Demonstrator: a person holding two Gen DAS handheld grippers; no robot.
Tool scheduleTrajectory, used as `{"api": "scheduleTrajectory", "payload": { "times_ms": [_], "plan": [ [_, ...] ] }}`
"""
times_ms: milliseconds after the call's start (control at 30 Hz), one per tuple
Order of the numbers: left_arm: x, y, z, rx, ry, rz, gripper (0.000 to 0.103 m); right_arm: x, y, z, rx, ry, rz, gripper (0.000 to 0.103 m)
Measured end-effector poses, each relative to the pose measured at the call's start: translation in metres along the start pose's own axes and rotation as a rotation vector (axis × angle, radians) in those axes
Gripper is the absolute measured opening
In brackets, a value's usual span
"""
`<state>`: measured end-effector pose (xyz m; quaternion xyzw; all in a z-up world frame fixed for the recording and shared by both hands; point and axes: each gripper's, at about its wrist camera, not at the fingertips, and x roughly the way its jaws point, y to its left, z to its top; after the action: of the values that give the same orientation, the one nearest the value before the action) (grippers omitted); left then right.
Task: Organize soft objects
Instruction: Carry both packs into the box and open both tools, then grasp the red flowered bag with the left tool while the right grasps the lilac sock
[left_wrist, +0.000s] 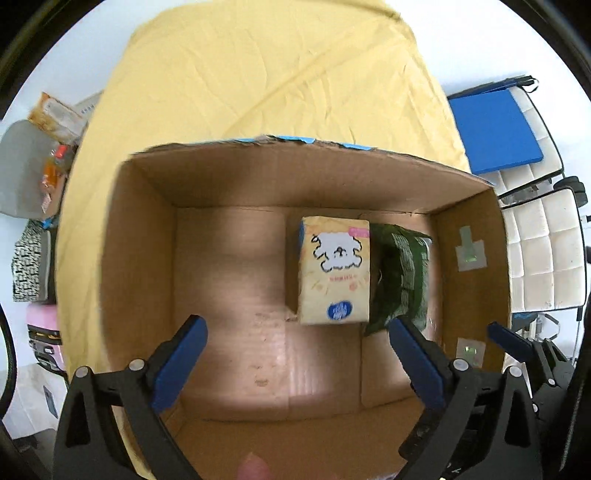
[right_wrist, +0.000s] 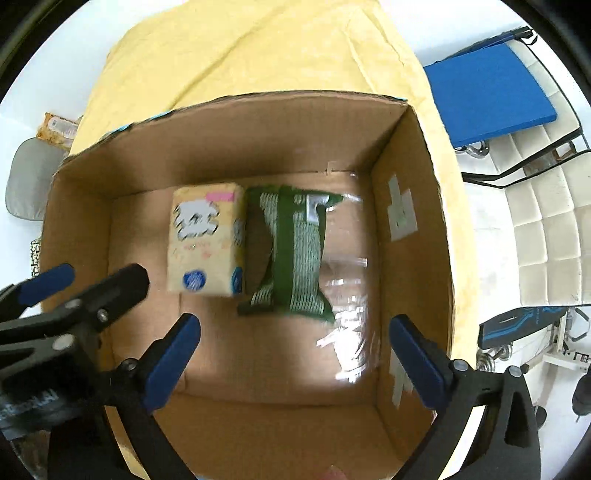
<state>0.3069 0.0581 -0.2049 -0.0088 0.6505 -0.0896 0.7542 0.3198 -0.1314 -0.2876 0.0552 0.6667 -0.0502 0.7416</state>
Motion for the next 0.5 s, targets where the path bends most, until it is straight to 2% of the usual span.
{"api": "scheduleTrajectory", "payload": {
  "times_ms": [133,300,500],
  "plan": [
    [-0.023,-0.002,-0.019,0.013,-0.052,0.021,0.101,-0.024,0.007,-0.024,-0.012,-0.033,-0.013,0.103],
    [-0.043,-0.011,-0.046,0.013,-0.08,0.022,0.101,-0.057,0.01,-0.061,-0.003,-0.091,-0.013,0.103],
    [-0.083,-0.017,-0.099,0.02,-0.117,0.021,0.101,-0.105,0.01,-0.111,0.011,-0.144,-0.017,0.103]
  ]
}}
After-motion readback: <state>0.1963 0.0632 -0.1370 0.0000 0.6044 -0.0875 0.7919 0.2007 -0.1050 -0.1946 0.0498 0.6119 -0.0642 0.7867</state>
